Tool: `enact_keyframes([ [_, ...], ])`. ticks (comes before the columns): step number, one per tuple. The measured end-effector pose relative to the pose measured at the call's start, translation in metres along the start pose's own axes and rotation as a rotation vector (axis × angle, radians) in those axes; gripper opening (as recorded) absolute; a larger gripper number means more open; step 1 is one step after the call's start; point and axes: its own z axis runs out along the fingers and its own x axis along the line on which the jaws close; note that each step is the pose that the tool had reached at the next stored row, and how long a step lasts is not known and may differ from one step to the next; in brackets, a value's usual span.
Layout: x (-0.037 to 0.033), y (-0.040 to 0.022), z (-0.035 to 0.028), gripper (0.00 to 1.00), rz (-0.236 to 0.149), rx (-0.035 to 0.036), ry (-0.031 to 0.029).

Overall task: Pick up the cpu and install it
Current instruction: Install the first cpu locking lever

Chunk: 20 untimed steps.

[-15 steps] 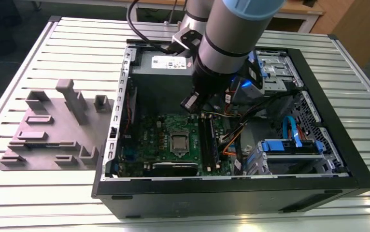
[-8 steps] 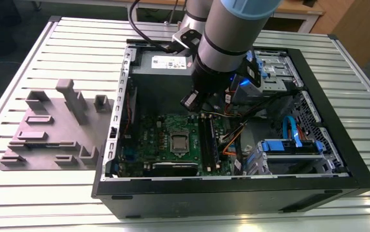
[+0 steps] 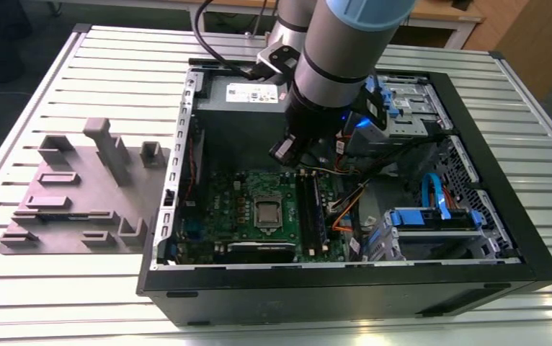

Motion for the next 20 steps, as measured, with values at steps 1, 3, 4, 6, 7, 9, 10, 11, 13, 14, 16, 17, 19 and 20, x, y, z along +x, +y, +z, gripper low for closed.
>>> enact_keyframes([
  [1, 0.0000, -0.0001, 0.0008, 0.10, 0.000, 0.0008, 0.0008],
  [3, 0.0001, -0.0004, 0.0025, 0.10, 0.000, 0.0020, 0.0022],
  [4, 0.0001, -0.0005, 0.0034, 0.10, 0.000, 0.0026, 0.0029],
  [6, 0.0001, -0.0007, 0.0046, 0.10, 0.001, 0.0043, 0.0047],
  [7, 0.0001, -0.0007, 0.0047, 0.10, 0.001, 0.0058, 0.0064],
  [9, 0.0002, -0.0007, 0.0049, 0.10, 0.001, 0.0111, 0.0121],
  [10, 0.0002, -0.0007, 0.0049, 0.10, 0.002, 0.0141, 0.0153],
  [11, 0.0002, -0.0008, 0.0049, 0.10, 0.002, 0.0173, 0.0189],
  [13, 0.0004, -0.0010, 0.0049, 0.10, 0.003, 0.0224, 0.0244],
  [14, 0.0006, -0.0012, 0.0047, 0.10, 0.003, 0.0248, 0.0272],
  [16, 0.0011, -0.0016, 0.0047, 0.10, 0.004, 0.0293, 0.0321],
  [17, 0.0015, -0.0018, 0.0046, 0.10, 0.004, 0.0314, 0.0344],
  [19, 0.0023, -0.0025, 0.0045, 0.10, 0.004, 0.0351, 0.0384],
  [20, 0.0027, -0.0029, 0.0044, 0.10, 0.004, 0.0365, 0.0400],
])
